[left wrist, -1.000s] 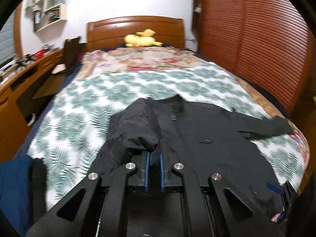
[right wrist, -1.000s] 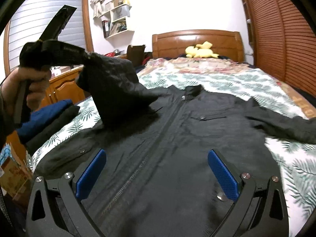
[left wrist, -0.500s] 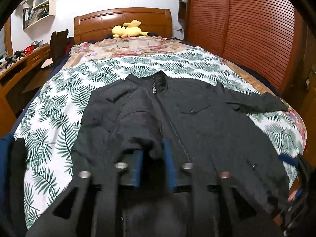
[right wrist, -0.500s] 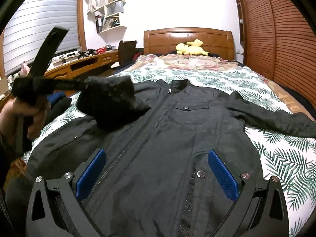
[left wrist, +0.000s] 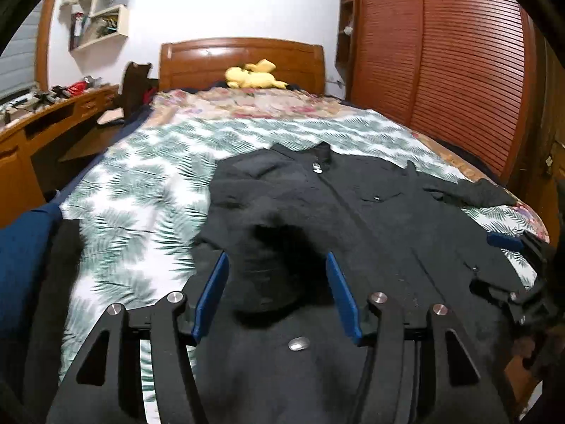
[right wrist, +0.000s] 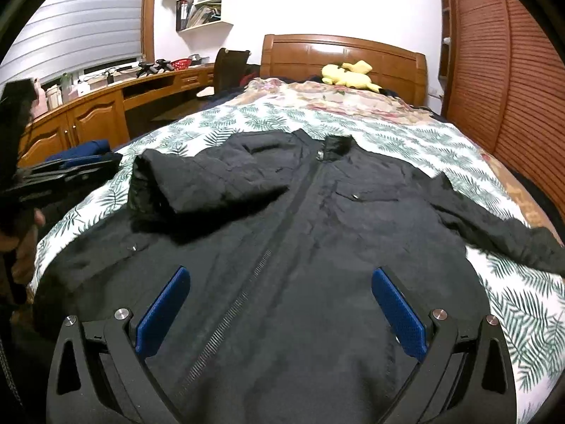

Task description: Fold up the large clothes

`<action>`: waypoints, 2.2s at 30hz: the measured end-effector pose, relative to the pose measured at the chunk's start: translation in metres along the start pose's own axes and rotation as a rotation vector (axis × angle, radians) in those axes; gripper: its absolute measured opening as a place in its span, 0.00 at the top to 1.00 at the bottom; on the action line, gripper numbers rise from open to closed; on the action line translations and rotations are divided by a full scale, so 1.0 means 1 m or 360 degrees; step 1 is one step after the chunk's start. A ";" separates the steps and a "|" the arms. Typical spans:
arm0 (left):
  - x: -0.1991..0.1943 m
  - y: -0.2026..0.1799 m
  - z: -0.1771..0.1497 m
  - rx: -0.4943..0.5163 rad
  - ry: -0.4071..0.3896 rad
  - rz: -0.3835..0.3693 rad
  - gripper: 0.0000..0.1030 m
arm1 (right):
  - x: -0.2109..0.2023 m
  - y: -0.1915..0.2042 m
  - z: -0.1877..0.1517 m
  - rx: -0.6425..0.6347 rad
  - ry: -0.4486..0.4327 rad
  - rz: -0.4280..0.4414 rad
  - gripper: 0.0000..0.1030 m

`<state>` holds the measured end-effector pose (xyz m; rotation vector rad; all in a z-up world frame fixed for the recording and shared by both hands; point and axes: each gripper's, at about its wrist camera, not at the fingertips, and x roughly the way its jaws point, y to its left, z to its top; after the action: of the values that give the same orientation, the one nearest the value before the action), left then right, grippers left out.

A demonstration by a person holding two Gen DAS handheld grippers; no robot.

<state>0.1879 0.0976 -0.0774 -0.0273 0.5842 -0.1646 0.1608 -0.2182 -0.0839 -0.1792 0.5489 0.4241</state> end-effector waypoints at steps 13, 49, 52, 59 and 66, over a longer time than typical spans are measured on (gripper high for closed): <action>-0.041 0.058 -0.018 -0.0099 -0.0103 0.0163 0.25 | 0.073 0.073 0.073 -0.0198 0.0053 0.0275 0.14; -0.017 0.005 -0.011 -0.0089 -0.0133 -0.0027 0.25 | 0.032 -0.024 -0.021 0.0044 0.0238 -0.0033 0.89; -0.016 -0.001 -0.010 -0.0077 -0.0124 -0.0058 0.25 | 0.014 -0.014 -0.013 0.0005 0.0174 -0.0026 0.88; -0.015 -0.008 -0.013 -0.0036 -0.0114 -0.0047 0.25 | 0.009 0.013 0.003 -0.0116 0.0088 0.0048 0.50; -0.014 -0.003 -0.013 -0.0040 -0.0099 -0.0020 0.25 | 0.053 0.025 0.019 -0.0249 0.0230 0.0074 0.38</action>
<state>0.1693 0.0972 -0.0804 -0.0601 0.5238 -0.1681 0.1995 -0.1719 -0.0978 -0.3499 0.6628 0.5024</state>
